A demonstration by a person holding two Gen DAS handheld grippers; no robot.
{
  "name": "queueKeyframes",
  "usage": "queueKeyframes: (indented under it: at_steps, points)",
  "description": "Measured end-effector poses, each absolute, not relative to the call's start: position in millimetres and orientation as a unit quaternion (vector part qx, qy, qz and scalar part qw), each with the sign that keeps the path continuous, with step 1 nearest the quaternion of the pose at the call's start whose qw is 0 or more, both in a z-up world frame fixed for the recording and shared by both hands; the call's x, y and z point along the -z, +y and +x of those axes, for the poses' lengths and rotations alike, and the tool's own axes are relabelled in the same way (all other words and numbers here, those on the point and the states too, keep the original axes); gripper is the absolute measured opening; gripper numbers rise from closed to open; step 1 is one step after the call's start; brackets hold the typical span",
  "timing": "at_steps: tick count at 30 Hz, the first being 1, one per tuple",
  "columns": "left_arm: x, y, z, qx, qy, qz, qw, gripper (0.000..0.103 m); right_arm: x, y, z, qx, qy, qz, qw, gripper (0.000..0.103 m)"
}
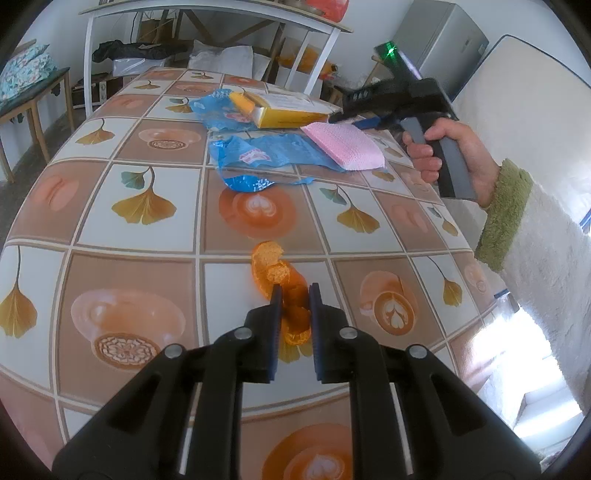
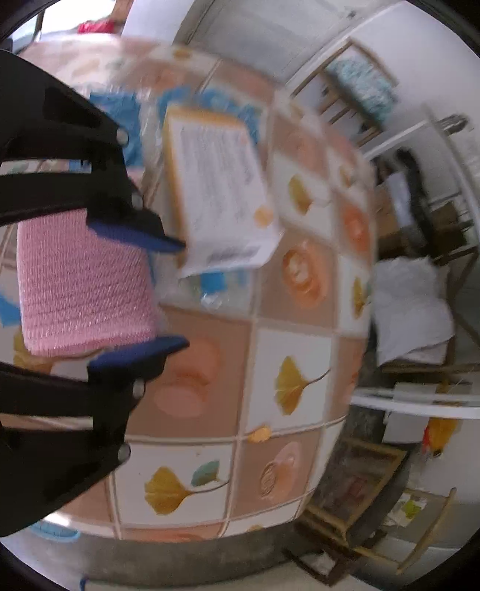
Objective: Collect trash
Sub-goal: 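Grasp the pink mesh sponge with the right tool and lift it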
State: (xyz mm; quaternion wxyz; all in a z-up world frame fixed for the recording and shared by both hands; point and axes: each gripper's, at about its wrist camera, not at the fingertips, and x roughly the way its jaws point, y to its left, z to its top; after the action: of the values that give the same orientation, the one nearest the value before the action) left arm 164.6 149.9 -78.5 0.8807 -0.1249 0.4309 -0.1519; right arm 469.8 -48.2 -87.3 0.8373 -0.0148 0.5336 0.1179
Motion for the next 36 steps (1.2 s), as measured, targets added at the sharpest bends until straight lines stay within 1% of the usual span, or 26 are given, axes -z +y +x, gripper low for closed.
queueKeyframes:
  at_steps: [5,10,14,18,20,22,25,28,32,36]
  points:
    - [77.6,152.5,163.2,0.155,0.426,-0.130,0.882,0.013,84.0,-66.7,444.7,-0.104,0.554,-0.002,0.826,0.038]
    - [78.5,153.6,160.7,0.161,0.424,-0.134,0.881,0.013,88.8,-93.0,391.9,-0.098,0.592,0.032,0.799,0.038]
    - [77.5,154.9,157.2,0.163,0.421,-0.138,0.882,0.013,95.6,-114.9,343.8,-0.111,0.616,0.081,0.776,0.038]
    - [77.9,155.5,152.9,0.165,0.420,-0.142,0.881,0.013,93.9,-119.1,303.0,-0.133,0.627,0.082,0.764,0.039]
    - [77.2,155.6,150.2,0.165,0.419,-0.143,0.881,0.013,86.3,-123.7,288.9,-0.146,0.619,0.091,0.766,0.043]
    - [76.0,155.6,148.9,0.165,0.417,-0.145,0.882,0.013,69.1,-136.4,269.2,-0.144,0.598,0.112,0.780,0.060]
    - [74.3,157.3,144.5,0.165,0.412,-0.150,0.884,0.013,50.7,-152.6,244.2,-0.151,0.582,0.160,0.783,0.067]
    - [73.0,159.3,142.2,0.165,0.409,-0.155,0.884,0.013,52.7,-156.6,224.3,-0.168,0.601,0.206,0.754,0.071]
    - [71.6,159.9,139.1,0.168,0.407,-0.154,0.885,0.013,87.6,-153.3,212.7,-0.156,0.656,0.251,0.694,0.071]
    - [68.9,161.4,135.5,0.169,0.405,-0.152,0.886,0.013,102.3,-155.2,225.3,-0.130,0.655,0.284,0.688,0.071]
